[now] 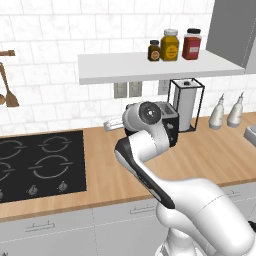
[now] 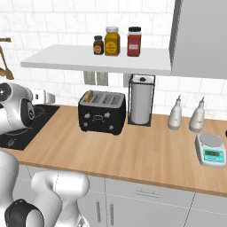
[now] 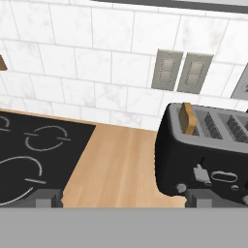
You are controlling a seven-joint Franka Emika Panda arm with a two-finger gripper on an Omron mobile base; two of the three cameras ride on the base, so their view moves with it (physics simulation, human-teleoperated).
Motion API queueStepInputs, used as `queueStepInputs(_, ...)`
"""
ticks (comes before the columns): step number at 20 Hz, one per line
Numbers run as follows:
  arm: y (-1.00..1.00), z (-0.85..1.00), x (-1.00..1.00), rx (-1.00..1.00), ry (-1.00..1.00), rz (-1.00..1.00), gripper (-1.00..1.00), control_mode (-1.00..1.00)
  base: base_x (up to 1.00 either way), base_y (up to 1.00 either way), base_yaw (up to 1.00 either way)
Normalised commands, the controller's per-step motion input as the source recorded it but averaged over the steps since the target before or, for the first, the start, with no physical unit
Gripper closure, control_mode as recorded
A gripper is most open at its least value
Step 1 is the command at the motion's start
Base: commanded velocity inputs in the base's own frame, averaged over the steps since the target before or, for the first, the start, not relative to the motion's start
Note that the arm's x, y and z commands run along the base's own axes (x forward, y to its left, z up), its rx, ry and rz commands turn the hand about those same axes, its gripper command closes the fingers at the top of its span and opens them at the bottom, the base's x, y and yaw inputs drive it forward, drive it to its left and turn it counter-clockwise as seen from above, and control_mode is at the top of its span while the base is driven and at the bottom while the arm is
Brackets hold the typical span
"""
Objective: Start the toaster. Once the lever pops up, take the bread to the plate on the dining counter.
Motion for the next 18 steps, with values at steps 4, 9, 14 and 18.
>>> queueStepInputs(4,0.0,0.0,0.0,0.0,0.0,0.0,-1.0,-1.0,0.0,0.0,0.0)
queueStepInputs(9,0.0,0.0,0.0,0.0,0.0,0.0,-1.0,-1.0,0.0,0.0,0.0)
queueStepInputs(14,0.0,0.0,0.0,0.0,0.0,0.0,-1.0,-1.0,0.0,0.0,0.0)
queueStepInputs(18,0.0,0.0,0.0,0.0,0.0,0.0,-1.0,-1.0,0.0,0.0,0.0)
